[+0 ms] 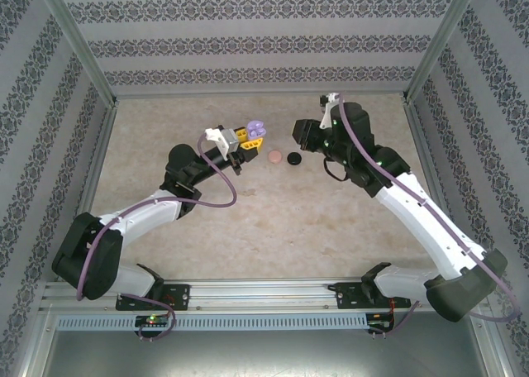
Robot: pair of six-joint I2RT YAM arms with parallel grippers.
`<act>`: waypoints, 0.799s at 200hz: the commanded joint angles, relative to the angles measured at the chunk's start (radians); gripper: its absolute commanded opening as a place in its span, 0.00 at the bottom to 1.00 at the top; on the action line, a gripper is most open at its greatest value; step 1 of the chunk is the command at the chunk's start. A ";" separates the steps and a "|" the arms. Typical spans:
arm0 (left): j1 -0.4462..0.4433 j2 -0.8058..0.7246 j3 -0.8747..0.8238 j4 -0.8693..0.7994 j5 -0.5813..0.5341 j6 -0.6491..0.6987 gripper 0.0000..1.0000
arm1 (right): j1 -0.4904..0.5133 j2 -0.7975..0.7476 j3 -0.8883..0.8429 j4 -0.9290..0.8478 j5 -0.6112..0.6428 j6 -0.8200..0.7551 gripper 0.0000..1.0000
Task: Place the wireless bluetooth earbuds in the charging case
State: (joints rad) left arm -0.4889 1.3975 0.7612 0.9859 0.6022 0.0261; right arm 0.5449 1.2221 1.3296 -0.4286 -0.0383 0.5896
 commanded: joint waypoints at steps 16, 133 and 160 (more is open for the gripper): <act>0.009 0.034 0.054 -0.010 0.066 0.009 0.00 | 0.002 0.004 0.094 0.029 -0.076 -0.032 0.24; 0.004 0.109 0.117 0.031 0.109 -0.025 0.00 | 0.095 0.061 0.089 0.127 -0.046 -0.013 0.24; 0.001 0.111 0.118 0.035 0.109 -0.026 0.00 | 0.102 0.079 0.088 0.143 -0.034 -0.014 0.24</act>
State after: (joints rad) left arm -0.4889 1.4994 0.8478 0.9771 0.6811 0.0174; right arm 0.6327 1.2854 1.4242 -0.3359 -0.0944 0.5758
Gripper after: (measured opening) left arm 0.198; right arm 0.241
